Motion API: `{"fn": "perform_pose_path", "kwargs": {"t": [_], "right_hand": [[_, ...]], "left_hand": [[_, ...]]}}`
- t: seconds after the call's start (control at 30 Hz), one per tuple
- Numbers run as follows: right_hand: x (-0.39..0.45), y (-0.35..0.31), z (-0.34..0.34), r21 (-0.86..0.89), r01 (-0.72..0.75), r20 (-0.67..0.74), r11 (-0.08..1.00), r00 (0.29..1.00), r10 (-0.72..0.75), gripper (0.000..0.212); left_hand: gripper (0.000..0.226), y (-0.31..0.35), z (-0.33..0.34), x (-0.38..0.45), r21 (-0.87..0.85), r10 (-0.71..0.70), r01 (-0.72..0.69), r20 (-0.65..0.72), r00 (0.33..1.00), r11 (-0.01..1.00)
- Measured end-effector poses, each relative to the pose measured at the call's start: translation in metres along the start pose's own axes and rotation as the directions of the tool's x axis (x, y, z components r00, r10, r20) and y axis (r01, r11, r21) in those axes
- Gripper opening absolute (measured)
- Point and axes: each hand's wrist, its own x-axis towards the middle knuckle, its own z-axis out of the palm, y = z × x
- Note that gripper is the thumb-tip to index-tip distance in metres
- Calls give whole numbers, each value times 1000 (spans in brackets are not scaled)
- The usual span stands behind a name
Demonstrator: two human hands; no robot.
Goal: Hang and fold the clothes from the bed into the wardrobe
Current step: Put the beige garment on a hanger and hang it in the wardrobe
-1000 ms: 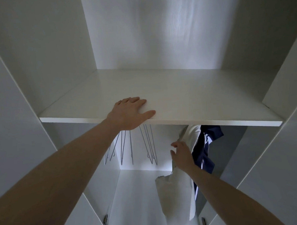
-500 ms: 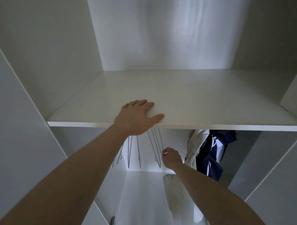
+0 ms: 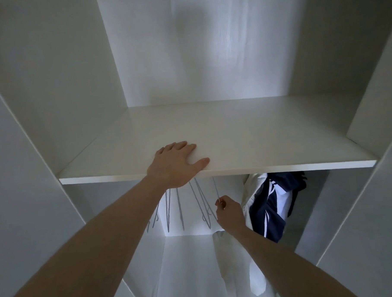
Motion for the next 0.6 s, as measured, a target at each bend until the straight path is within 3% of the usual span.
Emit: {"fn": "perform_pose_path", "kwargs": {"t": [0.23, 0.6], "right_hand": [[-56, 0, -22, 10, -40, -20, 999, 999, 40, 25], [-161, 1, -45, 73, -142, -165, 987, 974, 152, 25]], "left_hand": [[85, 1, 0, 0, 2, -5, 5, -10, 1000, 1000], [81, 1, 1, 1, 45, 43, -43, -11, 999, 998]]}}
